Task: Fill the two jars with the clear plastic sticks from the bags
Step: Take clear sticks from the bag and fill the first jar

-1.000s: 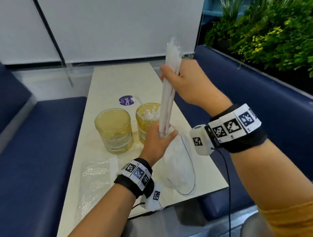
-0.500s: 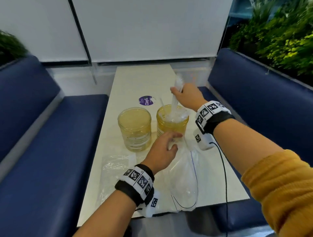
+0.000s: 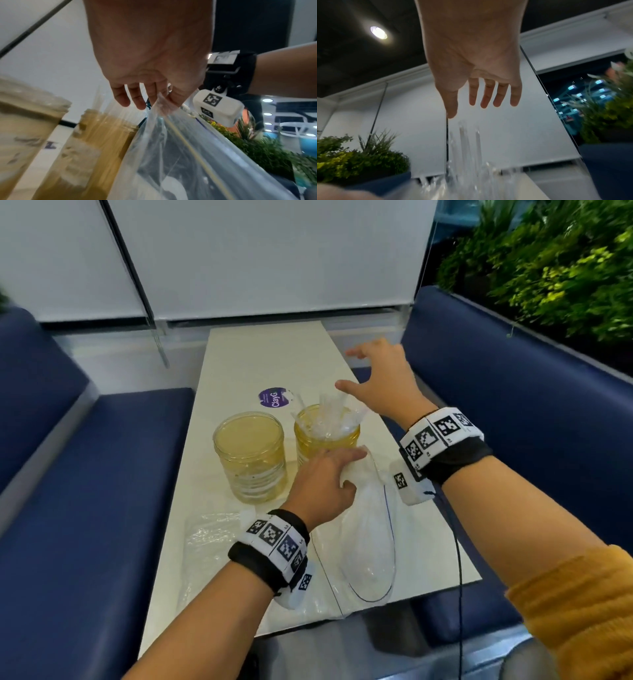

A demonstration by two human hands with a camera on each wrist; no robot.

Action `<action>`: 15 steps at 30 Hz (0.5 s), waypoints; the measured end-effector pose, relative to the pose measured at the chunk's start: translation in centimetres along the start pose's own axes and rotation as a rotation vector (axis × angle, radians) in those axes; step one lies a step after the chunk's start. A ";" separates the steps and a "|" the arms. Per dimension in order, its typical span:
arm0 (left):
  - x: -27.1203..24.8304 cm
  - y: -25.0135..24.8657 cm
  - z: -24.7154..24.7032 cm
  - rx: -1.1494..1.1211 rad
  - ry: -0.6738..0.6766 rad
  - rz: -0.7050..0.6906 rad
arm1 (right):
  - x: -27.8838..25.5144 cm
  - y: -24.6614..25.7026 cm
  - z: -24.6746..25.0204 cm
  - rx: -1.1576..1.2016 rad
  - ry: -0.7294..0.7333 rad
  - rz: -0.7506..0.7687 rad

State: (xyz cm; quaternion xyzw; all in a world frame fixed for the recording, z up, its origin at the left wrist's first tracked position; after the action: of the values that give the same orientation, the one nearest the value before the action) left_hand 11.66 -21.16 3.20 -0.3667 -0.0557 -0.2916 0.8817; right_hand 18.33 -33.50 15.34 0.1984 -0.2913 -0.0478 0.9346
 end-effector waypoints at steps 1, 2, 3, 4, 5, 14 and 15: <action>0.4 -0.5 -0.2 -0.007 0.013 -0.005 | -0.5 0.6 1.4 -0.035 -0.034 0.026; 0.8 -1.0 -0.6 -0.037 0.030 -0.005 | -1.1 0.9 2.9 -0.047 -0.066 0.033; 1.1 -1.6 -1.0 -0.075 0.051 0.003 | -1.9 1.0 4.3 -0.044 -0.090 0.015; 1.5 -2.0 -1.4 -0.107 0.070 0.015 | -2.8 0.9 5.4 -0.039 -0.104 -0.013; 1.8 -2.5 -1.9 -0.126 0.082 0.022 | -3.7 0.7 6.2 -0.047 -0.107 -0.044; 2.9 -5.9 -4.1 -0.183 0.015 -0.079 | -14.2 -6.8 1.1 -0.372 0.436 -0.328; 2.8 -6.1 -4.4 -0.168 0.014 -0.076 | -15.4 -7.7 0.0 -0.380 0.495 -0.352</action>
State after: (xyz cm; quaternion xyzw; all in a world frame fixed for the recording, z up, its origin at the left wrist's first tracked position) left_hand 10.09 -28.91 4.69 -0.4350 -0.0387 -0.3310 0.8365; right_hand 5.76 -37.44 4.17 0.0739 -0.0036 -0.2119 0.9745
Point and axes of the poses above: each hand's wrist, its own x-axis towards the middle knuckle, its own z-axis out of the back of the hand, y = z × x, the point moved 10 cm from there along x, towards the middle knuckle, and after that the axes turned 9 degrees about -y, right-handed, at the moved point
